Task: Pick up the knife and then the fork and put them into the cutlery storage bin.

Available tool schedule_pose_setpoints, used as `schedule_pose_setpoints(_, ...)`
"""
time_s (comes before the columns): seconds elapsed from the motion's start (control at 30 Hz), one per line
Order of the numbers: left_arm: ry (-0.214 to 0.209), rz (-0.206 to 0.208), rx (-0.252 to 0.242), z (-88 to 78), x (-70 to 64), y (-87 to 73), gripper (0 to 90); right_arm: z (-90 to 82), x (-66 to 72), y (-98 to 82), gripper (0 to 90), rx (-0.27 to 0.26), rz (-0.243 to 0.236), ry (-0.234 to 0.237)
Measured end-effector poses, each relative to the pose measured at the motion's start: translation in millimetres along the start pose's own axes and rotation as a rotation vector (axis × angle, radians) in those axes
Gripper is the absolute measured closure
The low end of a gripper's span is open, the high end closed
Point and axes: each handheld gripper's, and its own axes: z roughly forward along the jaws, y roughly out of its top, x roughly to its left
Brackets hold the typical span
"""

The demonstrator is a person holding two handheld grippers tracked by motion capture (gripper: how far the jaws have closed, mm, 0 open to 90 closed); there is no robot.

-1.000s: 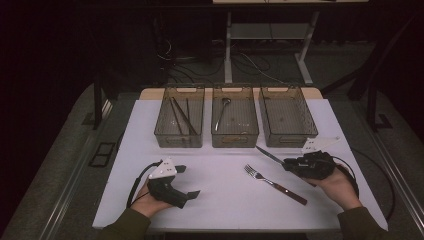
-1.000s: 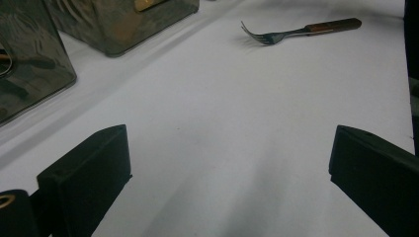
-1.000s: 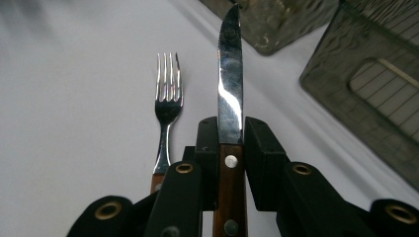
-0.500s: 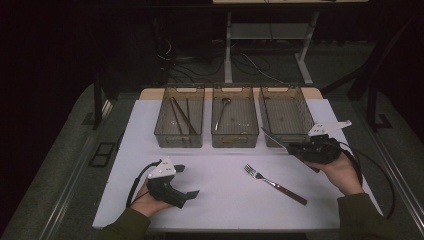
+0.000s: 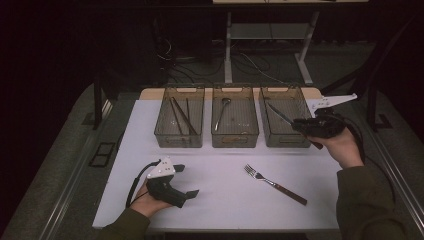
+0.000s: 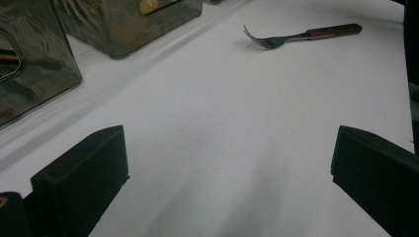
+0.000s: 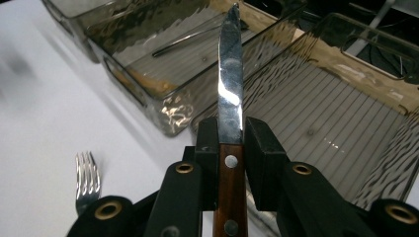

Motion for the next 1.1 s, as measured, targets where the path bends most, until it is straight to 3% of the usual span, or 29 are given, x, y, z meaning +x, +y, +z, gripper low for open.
schedule_pose_setpoints(0.37, -0.01, 0.003, -0.001, 0.8, -0.4, 0.4, 0.5, 19.2, -30.9, 18.2, 76.9, -0.017, 0.08, -0.002)
schedule_pose_setpoints(0.67, -0.017, 0.005, -0.003, 0.5, -1.9, 1.0, 0.5, 39.4, -51.7, 23.6, 76.9, 0.04, 0.108, -0.039)
schedule_pose_setpoints(0.93, -0.024, 0.012, -0.009, 0.2, -2.4, 1.0, 0.5, 55.4, -70.0, 17.5, 76.8, 0.084, 0.142, -0.094)
schedule_pose_setpoints(1.1, -0.026, 0.013, -0.012, 0.7, -2.8, 1.1, 0.6, 67.9, -77.6, 12.7, 76.8, 0.104, 0.147, -0.084)
